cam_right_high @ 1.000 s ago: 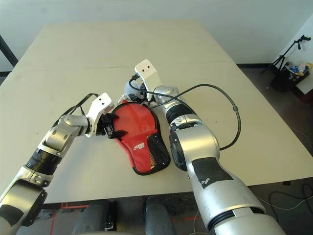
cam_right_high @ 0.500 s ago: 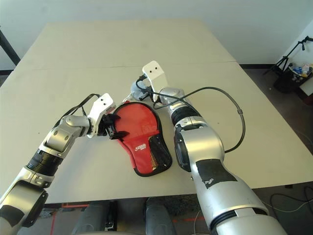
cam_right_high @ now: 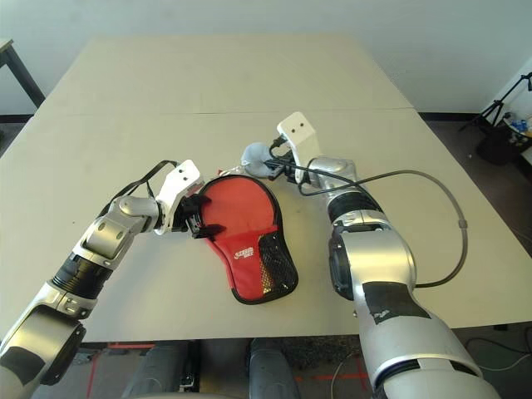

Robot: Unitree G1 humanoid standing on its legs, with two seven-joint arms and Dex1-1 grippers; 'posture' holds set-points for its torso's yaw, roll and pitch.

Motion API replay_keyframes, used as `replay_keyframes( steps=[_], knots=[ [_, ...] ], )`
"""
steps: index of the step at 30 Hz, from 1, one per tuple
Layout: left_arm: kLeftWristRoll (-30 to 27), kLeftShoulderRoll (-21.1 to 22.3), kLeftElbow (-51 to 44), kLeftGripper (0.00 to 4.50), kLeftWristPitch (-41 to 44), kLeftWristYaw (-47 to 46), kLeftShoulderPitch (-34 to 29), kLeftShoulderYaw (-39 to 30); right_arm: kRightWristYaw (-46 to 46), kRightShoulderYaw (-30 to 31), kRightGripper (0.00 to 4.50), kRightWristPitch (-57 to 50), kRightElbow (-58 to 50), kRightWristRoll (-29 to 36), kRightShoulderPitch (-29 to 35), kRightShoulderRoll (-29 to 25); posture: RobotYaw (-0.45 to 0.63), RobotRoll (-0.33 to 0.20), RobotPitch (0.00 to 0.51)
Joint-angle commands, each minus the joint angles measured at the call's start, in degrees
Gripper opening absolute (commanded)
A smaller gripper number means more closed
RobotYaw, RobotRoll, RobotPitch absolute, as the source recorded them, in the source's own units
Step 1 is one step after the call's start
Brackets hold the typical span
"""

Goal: Store the ping-pong paddle in its case and zip it.

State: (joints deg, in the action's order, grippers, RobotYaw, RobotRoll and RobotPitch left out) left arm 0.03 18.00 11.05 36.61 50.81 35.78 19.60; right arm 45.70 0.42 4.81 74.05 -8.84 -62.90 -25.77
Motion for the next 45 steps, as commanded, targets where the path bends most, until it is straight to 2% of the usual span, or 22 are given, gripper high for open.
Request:
replay_keyframes(
  steps=[1,9,13,22,25,28,31,33,37,45],
  knots=[
    [1.17,0.17,4.0,4.5,1.06,1.53,-2.13,4.51,-1.17,-0.29,0.01,-0.55,0.23,-0.18,1.34,-3.96,-0.03,0.0,0.111],
    [1.29,-0.02,5.19,4.5,0.42,1.88,-1.45,4.56,-1.19,-0.15,0.01,-0.39,0.35,-0.38,0.8,-6.86,-0.03,0.0,0.109],
    [1.3,0.02,5.15,4.5,0.42,1.82,-1.51,4.49,3.54,0.75,0.01,-0.57,0.01,-1.05,0.71,-10.82,-0.03,0.0,0.11],
    [1.24,-0.03,5.38,4.5,0.25,1.44,-1.55,4.14,26.44,3.17,0.01,-2.5,-3.17,-0.51,2.69,-19.65,-0.03,0.0,0.108],
    [1.22,-0.14,5.67,4.5,0.08,1.35,-1.44,4.05,38.52,4.1,0.01,-4.74,-6.73,0.57,5.27,-22.61,-0.04,0.0,0.106],
    [1.23,-0.23,6.03,4.5,-0.15,1.33,-1.28,4.0,44.91,5.03,0.01,-6.56,-11.53,1.59,8.54,-24.31,-0.05,0.0,0.104],
    [1.21,-0.29,6.41,4.5,-0.42,1.33,-1.12,3.96,46.8,10.49,0.01,-11.53,-21.46,9.08,14.39,-27.51,-0.05,0.0,0.102],
    [1.2,-0.39,6.7,4.5,-0.6,1.31,-1.01,3.91,46.8,15.51,0.01,-16.3,-31.64,16.92,20.02,-31.55,-0.06,0.0,0.102],
    [1.21,-0.63,7.42,4.5,-1.01,1.31,-0.67,3.84,46.8,22.39,0.01,-21.59,-46.6,27.52,28.4,-39.56,-0.06,0.0,0.101],
    [1.19,-0.77,8.13,4.5,-1.43,1.24,-0.41,3.78,46.8,27.84,0.01,-25.73,-60.64,38.54,36.34,-48.44,-0.06,0.0,0.099]
  ],
)
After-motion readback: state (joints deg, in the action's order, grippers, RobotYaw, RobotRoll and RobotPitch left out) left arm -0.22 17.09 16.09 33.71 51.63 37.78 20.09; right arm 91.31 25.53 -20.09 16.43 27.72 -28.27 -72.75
